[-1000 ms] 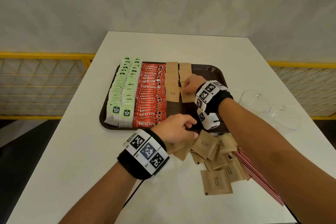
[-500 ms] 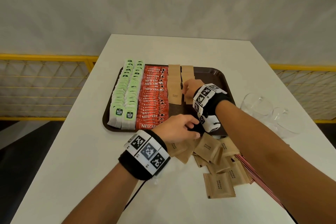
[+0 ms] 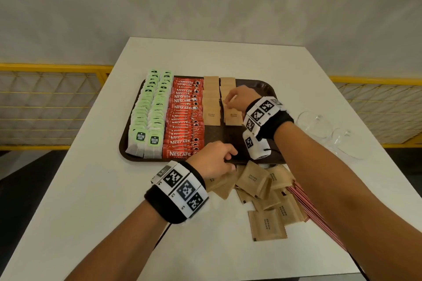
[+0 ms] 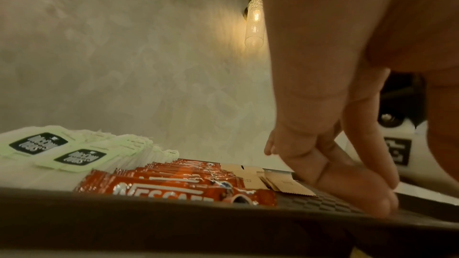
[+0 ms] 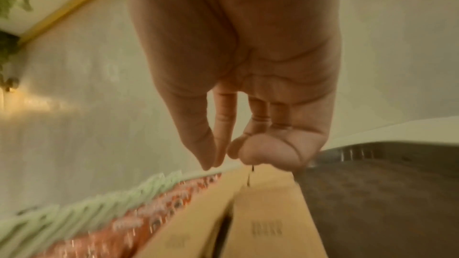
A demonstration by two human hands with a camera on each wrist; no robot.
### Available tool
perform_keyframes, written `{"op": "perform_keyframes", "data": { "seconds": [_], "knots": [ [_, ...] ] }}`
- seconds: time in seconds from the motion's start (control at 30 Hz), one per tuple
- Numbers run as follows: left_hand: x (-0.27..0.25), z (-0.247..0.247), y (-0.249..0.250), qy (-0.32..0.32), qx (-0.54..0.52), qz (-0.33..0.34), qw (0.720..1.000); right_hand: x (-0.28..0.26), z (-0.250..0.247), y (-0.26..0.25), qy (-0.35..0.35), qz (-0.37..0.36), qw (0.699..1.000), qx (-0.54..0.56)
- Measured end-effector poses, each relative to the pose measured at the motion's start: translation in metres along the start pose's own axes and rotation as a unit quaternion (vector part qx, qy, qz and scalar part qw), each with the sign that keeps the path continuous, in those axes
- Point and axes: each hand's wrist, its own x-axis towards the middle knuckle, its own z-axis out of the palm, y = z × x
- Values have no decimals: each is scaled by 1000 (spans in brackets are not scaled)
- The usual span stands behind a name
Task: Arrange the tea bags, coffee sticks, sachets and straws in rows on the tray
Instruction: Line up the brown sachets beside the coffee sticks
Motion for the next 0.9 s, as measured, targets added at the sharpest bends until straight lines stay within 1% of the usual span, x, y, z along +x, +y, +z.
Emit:
{"op": "perform_keyframes", "data": {
  "seconds": [0.07, 0.13, 0.2, 0.27, 0.33, 0.43, 0.53, 0.63, 0.77, 0.83, 0.9],
  "knots": [
    [-3, 0, 0, 24, 7, 15, 1000, -18, -14, -2, 7, -14, 998, 61],
    [-9, 1, -1, 26, 16, 23, 999, -46, -25, -2, 5, -35, 993, 114],
    [-18, 3, -5, -1, 32, 21, 999, -79, -27, 3, -2, -50, 990, 135],
    [-26, 6, -9, -30, 65, 17, 997, -111, -20, 12, -23, -40, 991, 123],
    [-33, 9, -12, -52, 119, 12, 991, -138, -8, 21, -60, -17, 995, 75],
    [-38, 15, -13, -57, 172, 3, 984, -161, 14, 30, -101, 23, 993, -57],
    [-36, 25, -9, -51, 186, -16, 981, -173, 36, 32, -106, 57, 980, -160],
    [-34, 34, 0, -29, 226, -39, 973, -181, 53, 30, -104, 54, 963, -242],
    [-30, 41, 8, 4, 251, -67, 966, -183, 63, 30, -78, 50, 954, -286],
    [-28, 42, 10, 18, 262, -64, 963, -184, 61, 29, -84, 40, 951, -295],
    [-30, 44, 11, 30, 278, -55, 958, -185, 61, 28, -79, 11, 945, -317]
  ]
}}
